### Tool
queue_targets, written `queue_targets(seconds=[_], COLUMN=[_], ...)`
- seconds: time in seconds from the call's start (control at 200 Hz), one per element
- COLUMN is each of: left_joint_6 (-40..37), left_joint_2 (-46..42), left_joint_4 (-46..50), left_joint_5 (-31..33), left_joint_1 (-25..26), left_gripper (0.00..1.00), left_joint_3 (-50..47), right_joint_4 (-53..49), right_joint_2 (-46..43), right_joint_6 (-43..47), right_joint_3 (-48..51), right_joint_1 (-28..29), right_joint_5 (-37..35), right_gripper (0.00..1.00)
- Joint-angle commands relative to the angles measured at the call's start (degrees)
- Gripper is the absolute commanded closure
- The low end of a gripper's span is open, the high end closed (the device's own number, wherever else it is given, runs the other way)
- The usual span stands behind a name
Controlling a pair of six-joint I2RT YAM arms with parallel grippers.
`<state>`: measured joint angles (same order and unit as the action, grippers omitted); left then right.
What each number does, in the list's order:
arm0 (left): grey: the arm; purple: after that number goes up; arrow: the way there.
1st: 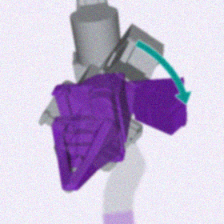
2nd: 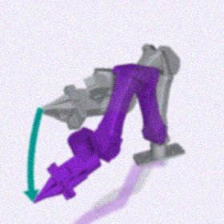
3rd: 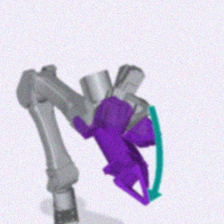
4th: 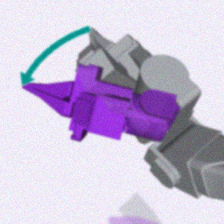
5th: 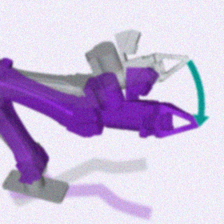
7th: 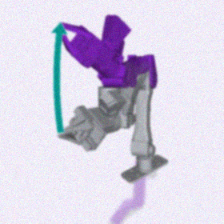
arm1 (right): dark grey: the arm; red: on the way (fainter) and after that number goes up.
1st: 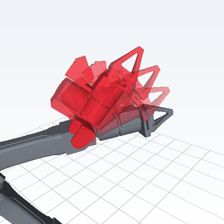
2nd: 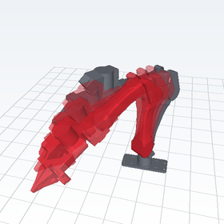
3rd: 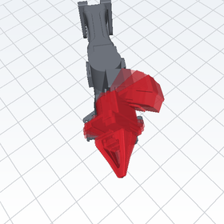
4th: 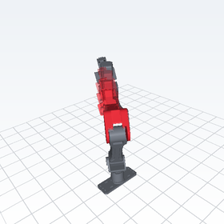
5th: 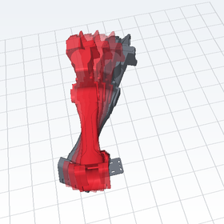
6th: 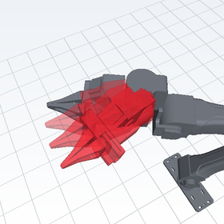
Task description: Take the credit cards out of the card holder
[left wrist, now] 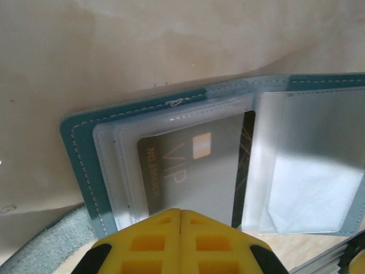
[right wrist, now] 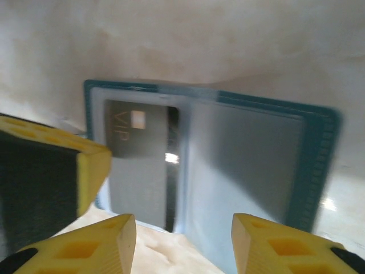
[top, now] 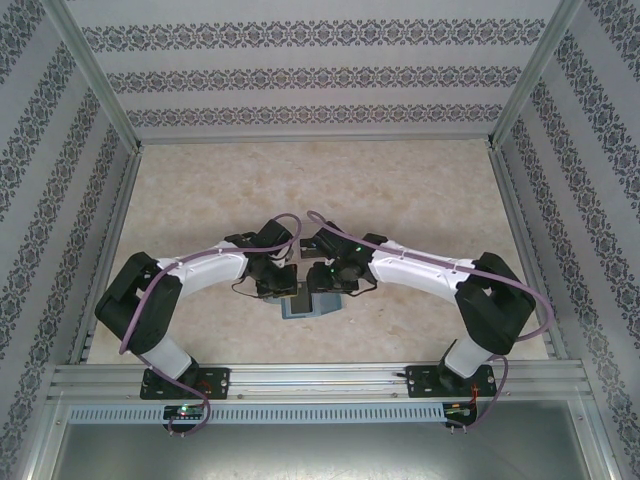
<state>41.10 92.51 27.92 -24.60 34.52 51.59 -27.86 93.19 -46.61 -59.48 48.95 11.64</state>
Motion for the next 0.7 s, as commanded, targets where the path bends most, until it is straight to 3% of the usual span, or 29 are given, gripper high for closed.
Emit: queue_targets(seconds=[0.0,0.22,0.699], left_joint_6=[-1.18,-1.32,-1.10], left_joint_2=[0.67,1.34,1.71], left_joint_4=[3.85,3.58,2.97], left_joint_5=[4.11,4.12,3.15], left_joint_1=[0.90,1.08,1.21], left_gripper=[0.99,0.99,0.99], left_joint_3=[1.16,0.89,0.89], right_joint_4=[9.42,16.35,16.99], right_joint_2=[1.25,4.83,8.85], right_joint_6=[-2.60,-4.97,-4.66], right_joint_3=[2.02,3.65,4.73], right_joint_1=[-0.23,-0.64,-1.04], right_joint_5=[6.63,10.83,9.65], right_gripper=[0.52,0.52,0.52])
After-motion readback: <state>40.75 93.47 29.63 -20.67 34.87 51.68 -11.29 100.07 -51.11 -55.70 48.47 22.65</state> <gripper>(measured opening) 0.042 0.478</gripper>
